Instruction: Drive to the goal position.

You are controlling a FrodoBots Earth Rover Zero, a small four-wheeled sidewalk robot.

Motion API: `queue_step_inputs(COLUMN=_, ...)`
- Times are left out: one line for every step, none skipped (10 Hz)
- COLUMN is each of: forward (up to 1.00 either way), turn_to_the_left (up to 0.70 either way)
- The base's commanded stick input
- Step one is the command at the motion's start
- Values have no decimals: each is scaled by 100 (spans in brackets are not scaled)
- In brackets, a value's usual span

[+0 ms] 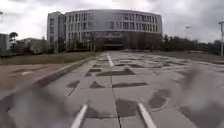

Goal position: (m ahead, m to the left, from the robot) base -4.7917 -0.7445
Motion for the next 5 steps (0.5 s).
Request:
queue_step_inputs(forward=100, turn_to_the_left=-27)
queue_step_inputs(forward=100, turn_to_the_left=-27)
queue_step_inputs(forward=100, turn_to_the_left=-27)
queue_step_inputs(forward=100, turn_to_the_left=-27)
queue_step_inputs(forward=100, turn_to_the_left=-27)
